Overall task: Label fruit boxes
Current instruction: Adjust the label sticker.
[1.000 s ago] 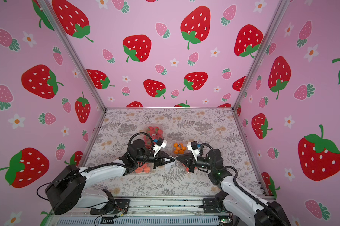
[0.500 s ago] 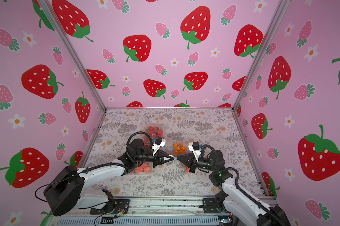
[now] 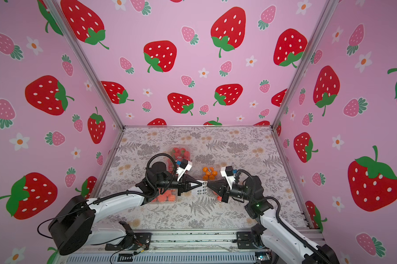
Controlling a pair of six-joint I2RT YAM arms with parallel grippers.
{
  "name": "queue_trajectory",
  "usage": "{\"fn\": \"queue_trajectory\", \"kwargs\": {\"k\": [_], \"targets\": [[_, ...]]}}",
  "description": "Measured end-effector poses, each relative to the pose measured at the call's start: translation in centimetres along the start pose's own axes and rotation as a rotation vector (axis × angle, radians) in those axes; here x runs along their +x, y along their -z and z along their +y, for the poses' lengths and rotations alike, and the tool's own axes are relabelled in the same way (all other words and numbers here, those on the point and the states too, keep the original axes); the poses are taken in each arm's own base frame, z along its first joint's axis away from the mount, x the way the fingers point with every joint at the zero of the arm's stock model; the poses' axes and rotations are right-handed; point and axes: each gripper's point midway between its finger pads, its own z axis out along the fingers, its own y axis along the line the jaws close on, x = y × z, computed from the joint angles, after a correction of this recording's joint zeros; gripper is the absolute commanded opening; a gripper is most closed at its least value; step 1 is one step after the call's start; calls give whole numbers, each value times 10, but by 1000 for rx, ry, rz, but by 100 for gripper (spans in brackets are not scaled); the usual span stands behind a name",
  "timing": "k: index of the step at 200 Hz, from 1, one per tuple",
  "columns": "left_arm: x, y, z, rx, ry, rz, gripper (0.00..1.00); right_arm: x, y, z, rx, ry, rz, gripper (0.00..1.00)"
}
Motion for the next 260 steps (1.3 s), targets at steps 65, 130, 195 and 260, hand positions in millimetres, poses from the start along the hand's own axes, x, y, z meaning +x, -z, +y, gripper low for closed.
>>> {"fn": "queue_trajectory", "kwargs": {"k": [65,130,195,260], "targets": [[3,0,5,-8,9,4,0,5,-2,-1,-12,-16,17,0],[7,-1,12,-18,27,10,0,1,0,3,-19,-5,6,0],[5,0,5,14,20,5,0,6,-3,-10,30,-26,31,34],[6,0,2,36,22,12,0,8,-7,-11,6,-36,43,11]]}}
